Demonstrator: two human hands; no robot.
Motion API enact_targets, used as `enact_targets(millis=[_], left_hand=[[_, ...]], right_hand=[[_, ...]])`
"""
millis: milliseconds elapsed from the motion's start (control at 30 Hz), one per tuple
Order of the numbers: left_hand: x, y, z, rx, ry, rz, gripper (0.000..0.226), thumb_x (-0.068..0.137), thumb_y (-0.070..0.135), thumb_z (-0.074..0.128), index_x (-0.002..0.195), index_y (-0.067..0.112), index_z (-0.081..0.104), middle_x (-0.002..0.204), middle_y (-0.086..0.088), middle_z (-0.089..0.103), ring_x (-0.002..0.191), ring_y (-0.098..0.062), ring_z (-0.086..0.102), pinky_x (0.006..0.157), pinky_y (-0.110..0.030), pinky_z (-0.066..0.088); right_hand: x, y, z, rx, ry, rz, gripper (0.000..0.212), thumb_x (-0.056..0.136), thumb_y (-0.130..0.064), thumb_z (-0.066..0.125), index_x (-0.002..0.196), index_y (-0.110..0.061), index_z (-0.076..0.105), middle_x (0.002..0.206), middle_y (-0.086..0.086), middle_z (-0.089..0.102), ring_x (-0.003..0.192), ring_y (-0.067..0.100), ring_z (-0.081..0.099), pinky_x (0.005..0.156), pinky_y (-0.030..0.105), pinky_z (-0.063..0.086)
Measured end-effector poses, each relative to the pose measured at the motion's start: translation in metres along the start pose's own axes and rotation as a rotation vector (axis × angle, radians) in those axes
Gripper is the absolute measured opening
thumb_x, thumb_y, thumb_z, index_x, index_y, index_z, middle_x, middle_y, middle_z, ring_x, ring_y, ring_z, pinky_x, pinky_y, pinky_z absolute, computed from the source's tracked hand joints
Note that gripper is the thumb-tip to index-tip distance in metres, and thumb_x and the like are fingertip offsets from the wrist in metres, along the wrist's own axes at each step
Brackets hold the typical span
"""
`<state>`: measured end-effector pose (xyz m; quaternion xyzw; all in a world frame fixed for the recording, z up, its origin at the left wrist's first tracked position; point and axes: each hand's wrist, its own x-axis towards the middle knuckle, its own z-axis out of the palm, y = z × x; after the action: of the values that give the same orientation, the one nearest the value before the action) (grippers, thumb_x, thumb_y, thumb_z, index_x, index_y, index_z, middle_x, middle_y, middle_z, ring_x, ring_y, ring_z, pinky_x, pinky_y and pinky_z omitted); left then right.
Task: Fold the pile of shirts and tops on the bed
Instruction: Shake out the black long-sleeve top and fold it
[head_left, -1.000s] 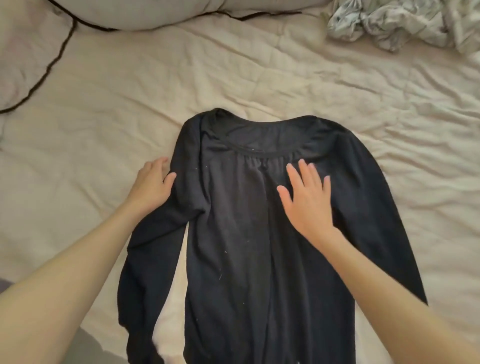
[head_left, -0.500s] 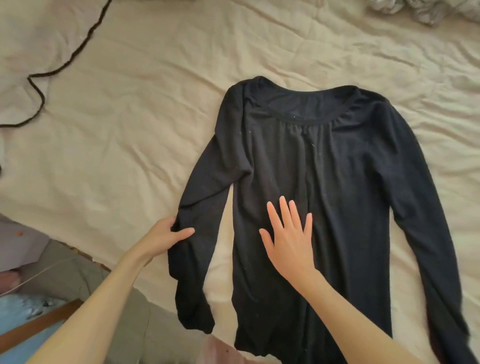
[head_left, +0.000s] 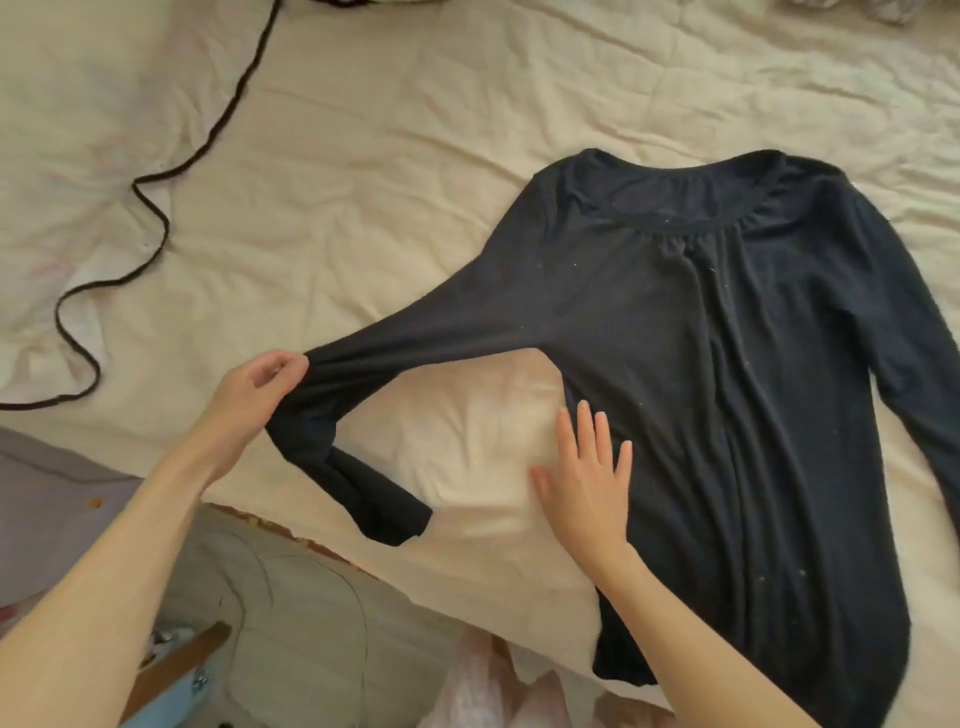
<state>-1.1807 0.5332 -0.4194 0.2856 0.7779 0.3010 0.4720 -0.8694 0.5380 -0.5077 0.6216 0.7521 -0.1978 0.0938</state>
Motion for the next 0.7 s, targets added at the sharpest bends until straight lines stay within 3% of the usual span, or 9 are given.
enact_targets(millis=[67, 133, 233, 300, 433, 500, 567, 633, 700], left_hand=[[0.010, 0.001, -0.004, -0.057, 0.186, 0.052, 0.020, 0.096, 0.020, 0.050, 0.079, 0.022, 0.060, 0.079, 0.004, 0.060, 0.078, -0.009, 0.055, 0.069, -0.019, 0.044], [0.011, 0.007, -0.007, -0.194, 0.321, 0.087, 0.023, 0.093, 0.015, 0.050, 0.072, 0.021, 0.058, 0.073, 0.005, 0.056, 0.075, -0.008, 0.052, 0.070, -0.023, 0.040], [0.004, 0.008, -0.009, -0.251, 0.393, 0.100, 0.028, 0.090, 0.007, 0.048, 0.066, 0.018, 0.058, 0.058, 0.015, 0.055, 0.064, 0.000, 0.050, 0.062, -0.016, 0.038], [-0.001, 0.002, -0.008, -0.115, 0.305, 0.089, 0.029, 0.092, 0.005, 0.048, 0.069, 0.017, 0.060, 0.056, 0.018, 0.058, 0.061, 0.005, 0.052, 0.057, -0.011, 0.039], [0.000, -0.014, -0.004, 0.334, -0.051, -0.104, 0.023, 0.099, 0.026, 0.042, 0.092, 0.017, 0.063, 0.083, 0.001, 0.062, 0.079, -0.015, 0.060, 0.066, -0.025, 0.046], [0.008, -0.018, -0.001, 0.428, -0.017, -0.083, 0.021, 0.099, 0.027, 0.043, 0.101, 0.020, 0.062, 0.100, -0.004, 0.064, 0.090, -0.018, 0.061, 0.076, -0.032, 0.052], [0.018, -0.015, 0.004, 0.469, 0.073, 0.009, 0.025, 0.097, 0.027, 0.047, 0.117, 0.019, 0.060, 0.121, -0.003, 0.058, 0.108, -0.020, 0.056, 0.091, -0.036, 0.048], [0.029, -0.013, 0.009, 0.450, 0.060, 0.021, 0.036, 0.094, 0.030, 0.053, 0.128, 0.017, 0.054, 0.128, 0.000, 0.053, 0.115, -0.018, 0.052, 0.094, -0.032, 0.044], [0.037, -0.013, 0.018, 0.439, -0.025, -0.020, 0.039, 0.091, 0.032, 0.058, 0.127, 0.015, 0.055, 0.124, 0.000, 0.056, 0.111, -0.016, 0.054, 0.089, -0.028, 0.043]], right_hand=[[0.003, -0.005, 0.000, -0.008, 0.022, 0.088, 0.059, 0.091, -0.017, 0.057, 0.145, -0.010, 0.034, 0.152, 0.012, 0.032, 0.141, 0.031, 0.027, 0.111, 0.053, 0.023], [0.003, -0.002, -0.002, -0.027, 0.065, 0.150, 0.057, 0.084, -0.003, 0.060, 0.139, -0.009, 0.044, 0.140, 0.014, 0.048, 0.129, 0.032, 0.044, 0.103, 0.050, 0.036], [0.000, 0.006, -0.006, -0.057, 0.064, 0.175, 0.055, 0.079, 0.000, 0.062, 0.132, -0.010, 0.051, 0.115, 0.011, 0.060, 0.105, 0.029, 0.054, 0.087, 0.042, 0.043], [0.000, 0.008, -0.008, -0.053, 0.066, 0.193, 0.049, 0.082, -0.003, 0.061, 0.130, -0.012, 0.053, 0.112, 0.009, 0.060, 0.101, 0.028, 0.053, 0.086, 0.042, 0.042], [0.004, -0.019, -0.019, 0.148, 0.139, 0.130, 0.034, 0.087, -0.012, 0.058, 0.120, -0.011, 0.058, 0.110, 0.006, 0.059, 0.099, 0.026, 0.053, 0.082, 0.039, 0.041], [0.011, -0.043, -0.031, 0.384, 0.118, 0.151, 0.026, 0.093, -0.020, 0.052, 0.119, -0.017, 0.056, 0.109, -0.002, 0.055, 0.100, 0.017, 0.050, 0.080, 0.026, 0.041], [0.026, -0.069, -0.042, 0.803, -0.011, 0.351, 0.010, 0.096, -0.024, 0.047, 0.100, -0.024, 0.056, 0.093, -0.009, 0.051, 0.085, 0.009, 0.048, 0.067, 0.016, 0.036], [0.050, -0.090, -0.045, 1.364, -0.187, 0.667, 0.012, 0.096, -0.024, 0.047, 0.086, -0.022, 0.053, 0.078, -0.007, 0.052, 0.073, 0.008, 0.048, 0.066, 0.019, 0.040], [0.071, -0.107, -0.041, 1.822, -0.401, 0.904, 0.013, 0.098, -0.030, 0.048, 0.096, -0.019, 0.055, 0.084, -0.002, 0.065, 0.083, 0.013, 0.057, 0.077, 0.026, 0.047]])
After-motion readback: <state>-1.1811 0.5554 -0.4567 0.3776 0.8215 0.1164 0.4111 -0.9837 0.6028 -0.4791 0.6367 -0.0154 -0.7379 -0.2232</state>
